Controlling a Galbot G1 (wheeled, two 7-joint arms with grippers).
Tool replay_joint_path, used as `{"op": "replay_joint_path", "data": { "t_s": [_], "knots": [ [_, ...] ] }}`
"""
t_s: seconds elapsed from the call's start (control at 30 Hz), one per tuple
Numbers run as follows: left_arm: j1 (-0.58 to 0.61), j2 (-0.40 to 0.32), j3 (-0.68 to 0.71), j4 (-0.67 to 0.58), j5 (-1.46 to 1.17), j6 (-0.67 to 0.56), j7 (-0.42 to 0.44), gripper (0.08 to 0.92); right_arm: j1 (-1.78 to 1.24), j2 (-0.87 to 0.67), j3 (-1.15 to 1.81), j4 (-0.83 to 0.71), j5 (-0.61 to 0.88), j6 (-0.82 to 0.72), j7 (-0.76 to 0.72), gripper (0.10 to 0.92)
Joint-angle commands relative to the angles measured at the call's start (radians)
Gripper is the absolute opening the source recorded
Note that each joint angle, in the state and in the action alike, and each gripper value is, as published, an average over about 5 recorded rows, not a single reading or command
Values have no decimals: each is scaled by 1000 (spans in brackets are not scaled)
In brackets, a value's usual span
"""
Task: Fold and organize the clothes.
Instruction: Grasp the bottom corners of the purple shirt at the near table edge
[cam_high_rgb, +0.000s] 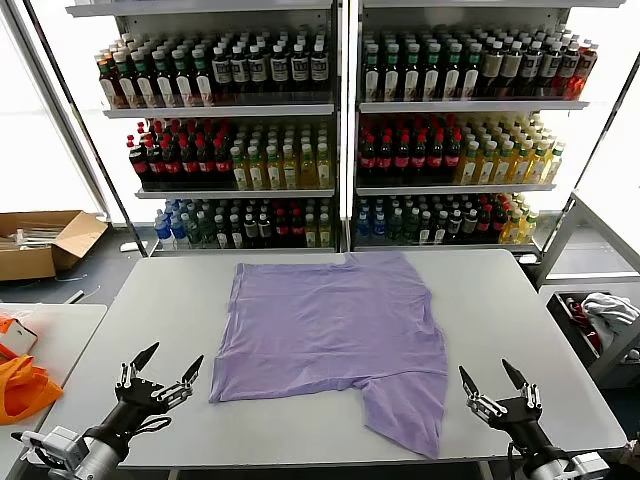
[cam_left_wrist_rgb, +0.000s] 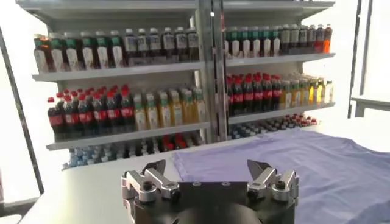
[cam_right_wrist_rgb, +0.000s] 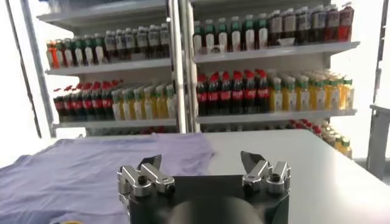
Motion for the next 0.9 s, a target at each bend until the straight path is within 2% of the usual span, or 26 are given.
{"op": "replay_joint_path", "data": {
  "t_s": [0.03, 0.33, 0.73, 0.83, 0.9],
  "knots": [
    [-12, 209, 158, 9, -187, 157, -151, 823, -99, -122, -36, 50, 0, -127, 91, 823],
    [-75, 135, 208, 68, -163, 164, -122, 823, -108, -22, -153, 87, -68, -137, 101, 823],
    [-95, 115, 230, 123, -136, 152, -112, 823, -77, 32, -272, 48, -151, -146, 119, 823],
    [-106, 106, 237, 149, -115, 137, -106, 822, -79, 40, -279, 39, -155, -139, 115, 802],
    [-113, 103, 238, 166, -97, 128, -101, 823, -78, 43, -280, 33, -159, -136, 110, 759]
  ]
}}
